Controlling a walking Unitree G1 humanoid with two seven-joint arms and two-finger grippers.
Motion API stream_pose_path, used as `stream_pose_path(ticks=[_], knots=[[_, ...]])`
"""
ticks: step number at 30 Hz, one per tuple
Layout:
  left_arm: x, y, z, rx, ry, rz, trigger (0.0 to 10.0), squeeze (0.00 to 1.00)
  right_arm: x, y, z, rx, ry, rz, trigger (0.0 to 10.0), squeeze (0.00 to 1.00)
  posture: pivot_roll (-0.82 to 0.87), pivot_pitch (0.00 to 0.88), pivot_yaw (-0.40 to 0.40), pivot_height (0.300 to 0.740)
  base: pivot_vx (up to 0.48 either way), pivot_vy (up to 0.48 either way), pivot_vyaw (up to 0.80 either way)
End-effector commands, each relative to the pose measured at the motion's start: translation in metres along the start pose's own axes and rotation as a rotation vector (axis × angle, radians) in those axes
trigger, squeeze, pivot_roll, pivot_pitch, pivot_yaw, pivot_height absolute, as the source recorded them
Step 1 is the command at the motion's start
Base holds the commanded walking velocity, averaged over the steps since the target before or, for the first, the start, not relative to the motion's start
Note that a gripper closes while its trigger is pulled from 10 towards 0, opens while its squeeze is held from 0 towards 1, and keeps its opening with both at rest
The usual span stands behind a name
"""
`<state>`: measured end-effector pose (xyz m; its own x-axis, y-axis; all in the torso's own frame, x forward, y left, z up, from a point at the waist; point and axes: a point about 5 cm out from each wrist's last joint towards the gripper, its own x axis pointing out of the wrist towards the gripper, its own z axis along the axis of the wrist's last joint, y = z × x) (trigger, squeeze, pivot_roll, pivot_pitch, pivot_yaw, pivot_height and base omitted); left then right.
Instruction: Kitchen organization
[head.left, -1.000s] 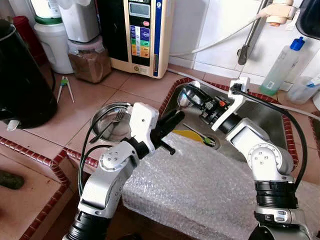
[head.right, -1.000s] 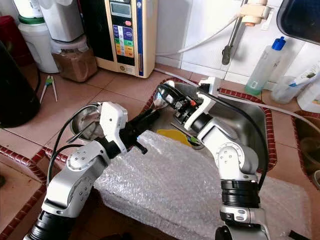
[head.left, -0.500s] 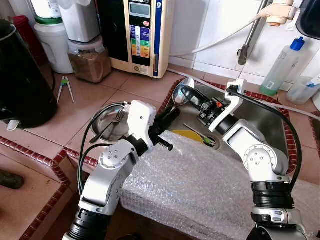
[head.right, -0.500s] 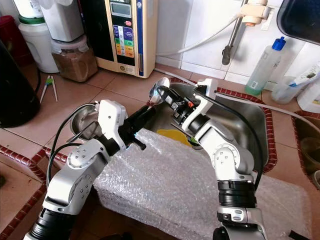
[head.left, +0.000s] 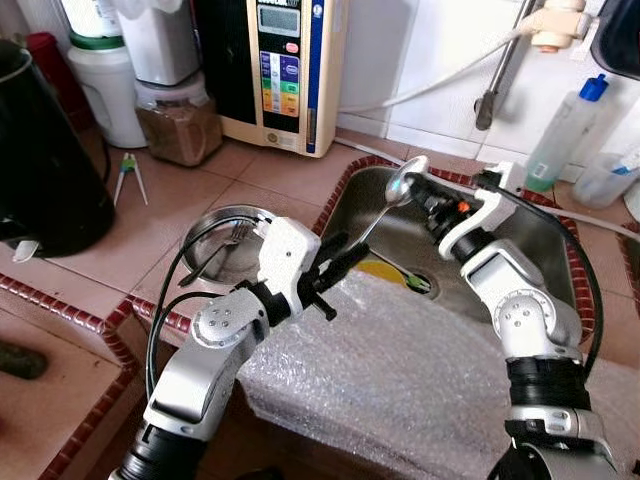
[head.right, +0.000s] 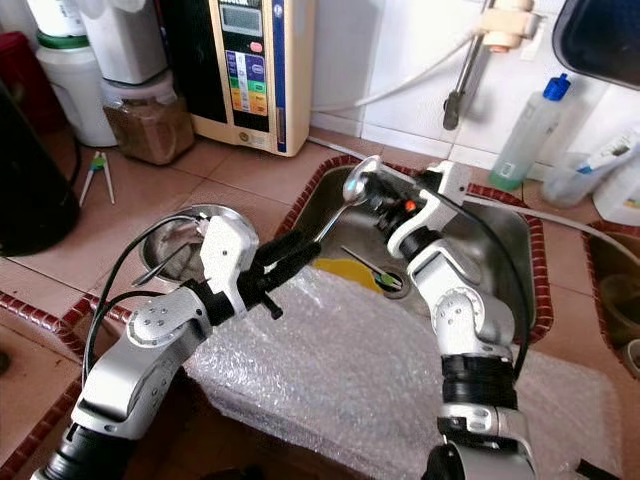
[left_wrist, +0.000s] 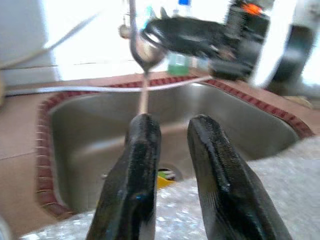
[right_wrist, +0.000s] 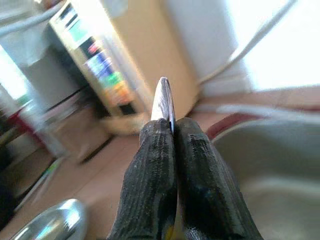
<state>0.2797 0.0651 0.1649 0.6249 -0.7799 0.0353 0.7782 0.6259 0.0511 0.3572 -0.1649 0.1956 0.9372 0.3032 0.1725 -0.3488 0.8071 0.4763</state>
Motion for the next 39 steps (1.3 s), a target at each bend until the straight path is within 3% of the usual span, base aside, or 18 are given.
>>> stream_pose_path(ticks=[1, 7, 10, 15, 22, 23, 24, 26, 39], knots=[[0.001, -0.002, 0.007, 0.038, -0.014, -0.029, 10.0, 1.0, 0.001, -0.007, 0.013, -0.031, -0.073, -0.07, 0.0, 0.0, -0.05, 0.026, 0.004, 0.74, 0.0, 0.0, 0.0], [-0.001, 0.001, 0.005, 0.053, 0.019, -0.047, 10.0, 1.0, -0.008, -0.038, 0.029, -0.14, -0.171, -0.292, 0.0, 0.0, -0.04, 0.029, 0.015, 0.74, 0.0, 0.0, 0.0], [-0.004, -0.002, 0.001, 0.059, 0.056, -0.071, 10.0, 1.0, -0.014, -0.059, 0.031, -0.274, -0.155, -0.445, 0.0, 0.0, -0.03, 0.034, 0.01, 0.74, 0.0, 0.0, 0.0], [-0.012, -0.005, -0.01, 0.059, 0.115, -0.084, 10.0, 1.0, -0.024, -0.084, 0.022, -0.267, -0.109, -0.612, 0.0, 0.0, -0.02, 0.037, 0.007, 0.74, 0.0, 0.0, 0.0], [-0.014, -0.004, -0.014, 0.065, 0.144, -0.071, 10.0, 1.0, -0.025, -0.091, -0.001, -0.197, -0.053, -0.653, 0.0, 0.0, -0.01, 0.038, 0.012, 0.74, 0.0, 0.0, 0.0], [-0.013, -0.005, -0.015, 0.064, 0.143, -0.065, 10.0, 1.0, -0.024, -0.088, -0.008, -0.136, -0.051, -0.628, 0.0, 0.27, -0.02, 0.036, 0.014, 0.74, 0.0, 0.0, 0.0], [-0.013, -0.005, -0.015, 0.061, 0.143, -0.062, 10.0, 1.0, -0.023, -0.087, -0.009, -0.121, -0.049, -0.617, 0.0, 0.94, -0.02, 0.035, 0.016, 0.74, 0.0, 0.0, 0.0], [-0.012, -0.006, -0.016, 0.051, 0.143, -0.058, 10.0, 1.0, -0.021, -0.085, -0.01, -0.096, -0.051, -0.588, 9.9, 1.0, -0.02, 0.033, 0.025, 0.74, 0.0, 0.0, 0.0], [-0.006, 0.0, -0.016, 0.037, 0.143, -0.02, 10.0, 1.0, -0.02, -0.087, -0.011, -0.015, -0.045, -0.557, 10.0, 1.0, -0.03, 0.024, 0.018, 0.74, 0.0, 0.0, 0.0]])
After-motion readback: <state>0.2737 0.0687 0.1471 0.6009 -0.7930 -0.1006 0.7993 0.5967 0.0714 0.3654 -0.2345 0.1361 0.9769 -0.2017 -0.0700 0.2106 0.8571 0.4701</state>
